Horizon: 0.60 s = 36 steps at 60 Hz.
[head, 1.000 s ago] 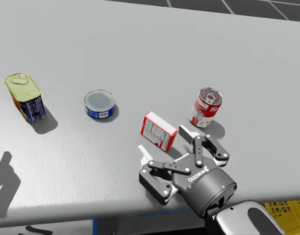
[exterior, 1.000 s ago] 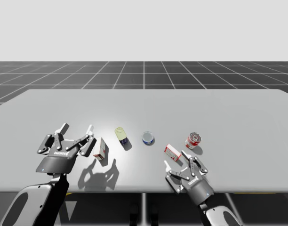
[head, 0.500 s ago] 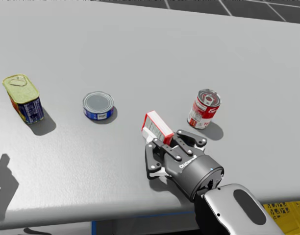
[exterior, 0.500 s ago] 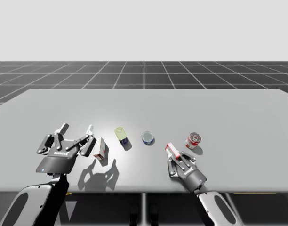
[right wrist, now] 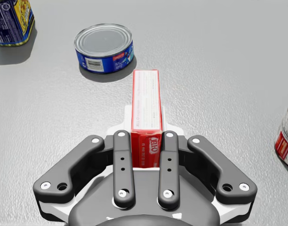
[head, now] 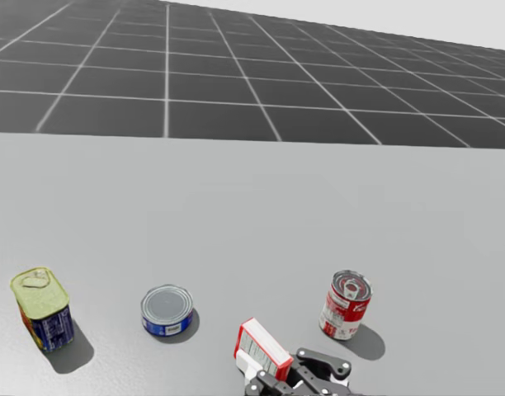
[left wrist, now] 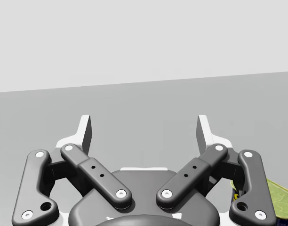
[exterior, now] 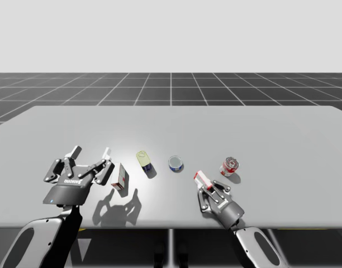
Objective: Grasp the gelatin box and hold it up.
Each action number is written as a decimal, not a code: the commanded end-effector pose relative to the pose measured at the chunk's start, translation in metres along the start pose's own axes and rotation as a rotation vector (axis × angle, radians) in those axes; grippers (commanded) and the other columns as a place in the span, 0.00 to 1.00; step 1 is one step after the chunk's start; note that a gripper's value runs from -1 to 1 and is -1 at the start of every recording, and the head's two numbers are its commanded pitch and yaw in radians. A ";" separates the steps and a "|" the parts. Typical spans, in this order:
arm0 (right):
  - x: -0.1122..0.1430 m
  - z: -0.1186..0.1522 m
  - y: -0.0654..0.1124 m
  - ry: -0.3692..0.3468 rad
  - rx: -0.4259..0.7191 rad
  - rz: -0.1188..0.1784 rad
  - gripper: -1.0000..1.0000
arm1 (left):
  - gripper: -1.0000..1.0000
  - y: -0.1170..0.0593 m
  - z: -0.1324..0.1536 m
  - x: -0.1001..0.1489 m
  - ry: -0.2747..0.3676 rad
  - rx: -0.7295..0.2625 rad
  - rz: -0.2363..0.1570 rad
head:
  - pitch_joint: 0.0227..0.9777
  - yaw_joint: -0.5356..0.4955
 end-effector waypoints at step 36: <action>0.073 0.025 0.018 -0.134 -0.059 0.106 1.00 | 0.00 0.002 -0.001 -0.001 -0.002 0.005 0.000 | 0.48 0.29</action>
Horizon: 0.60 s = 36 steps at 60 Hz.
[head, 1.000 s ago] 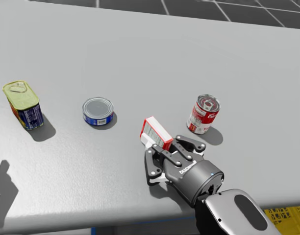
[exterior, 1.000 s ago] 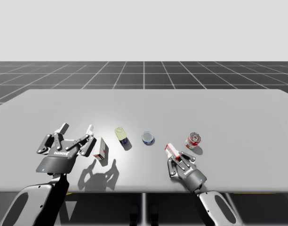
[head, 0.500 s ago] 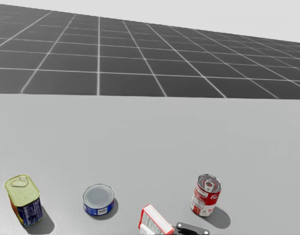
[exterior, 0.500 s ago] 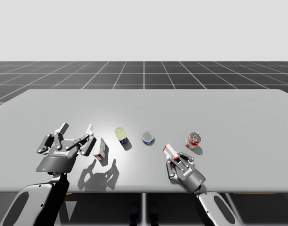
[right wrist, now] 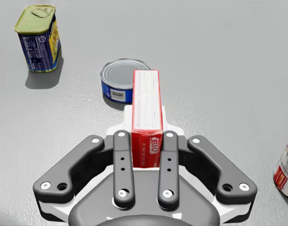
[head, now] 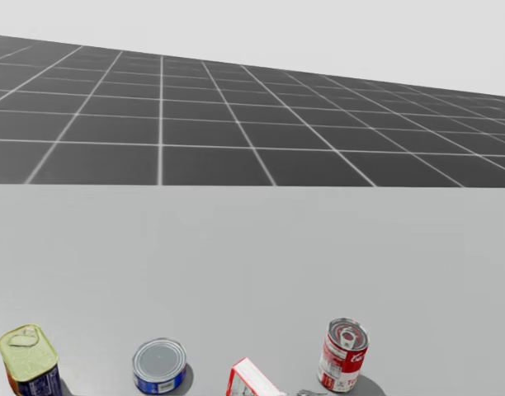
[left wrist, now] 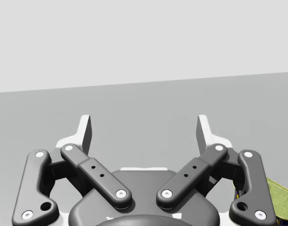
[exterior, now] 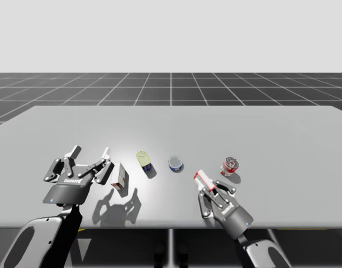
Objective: Grasp the gelatin box and hold it up.
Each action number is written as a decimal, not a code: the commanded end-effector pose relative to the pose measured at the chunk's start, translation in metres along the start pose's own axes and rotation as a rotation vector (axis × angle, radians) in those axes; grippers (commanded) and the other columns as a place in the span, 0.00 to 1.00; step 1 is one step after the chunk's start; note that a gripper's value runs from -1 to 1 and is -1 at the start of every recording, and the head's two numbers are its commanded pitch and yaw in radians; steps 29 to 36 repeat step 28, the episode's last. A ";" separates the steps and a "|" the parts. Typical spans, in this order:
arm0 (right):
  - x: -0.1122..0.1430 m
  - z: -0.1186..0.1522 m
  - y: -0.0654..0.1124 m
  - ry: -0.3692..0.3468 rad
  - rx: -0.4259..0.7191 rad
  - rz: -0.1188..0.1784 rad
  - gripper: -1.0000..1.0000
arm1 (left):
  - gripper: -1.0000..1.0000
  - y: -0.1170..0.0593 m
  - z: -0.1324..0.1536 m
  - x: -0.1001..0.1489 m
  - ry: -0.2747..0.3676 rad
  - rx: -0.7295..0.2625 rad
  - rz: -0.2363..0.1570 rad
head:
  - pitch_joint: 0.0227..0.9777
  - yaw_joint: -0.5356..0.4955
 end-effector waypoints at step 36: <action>0.143 0.019 -0.002 -0.334 -0.185 0.203 1.00 | 0.00 0.001 0.000 0.000 -0.006 -0.001 0.003 | 0.48 0.29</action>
